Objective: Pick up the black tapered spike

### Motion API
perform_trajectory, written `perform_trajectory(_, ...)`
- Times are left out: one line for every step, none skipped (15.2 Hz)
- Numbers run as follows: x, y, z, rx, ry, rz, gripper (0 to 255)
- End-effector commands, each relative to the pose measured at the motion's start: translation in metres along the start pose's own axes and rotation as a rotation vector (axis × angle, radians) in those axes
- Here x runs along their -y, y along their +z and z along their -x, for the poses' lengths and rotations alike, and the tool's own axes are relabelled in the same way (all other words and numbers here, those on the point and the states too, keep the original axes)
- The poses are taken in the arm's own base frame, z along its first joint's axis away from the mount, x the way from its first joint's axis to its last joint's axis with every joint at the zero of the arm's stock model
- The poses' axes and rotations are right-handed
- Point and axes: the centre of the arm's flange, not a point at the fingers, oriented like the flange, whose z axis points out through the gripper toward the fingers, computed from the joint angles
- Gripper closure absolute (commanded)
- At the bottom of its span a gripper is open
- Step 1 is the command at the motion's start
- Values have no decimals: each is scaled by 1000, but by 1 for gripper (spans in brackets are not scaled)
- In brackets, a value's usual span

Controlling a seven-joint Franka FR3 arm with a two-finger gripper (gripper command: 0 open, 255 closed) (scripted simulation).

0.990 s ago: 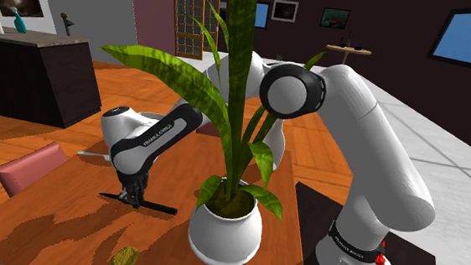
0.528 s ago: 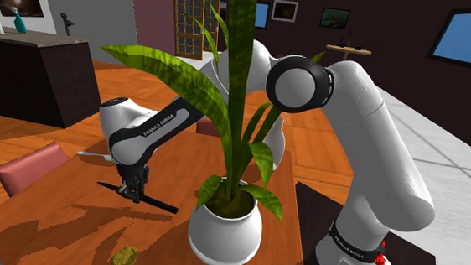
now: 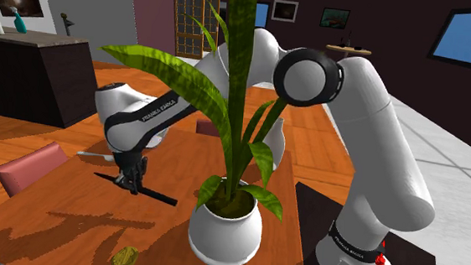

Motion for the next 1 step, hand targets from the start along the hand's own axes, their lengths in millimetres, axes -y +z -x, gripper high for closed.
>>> perform_trajectory(-1,-3,1,0,0,0,255)
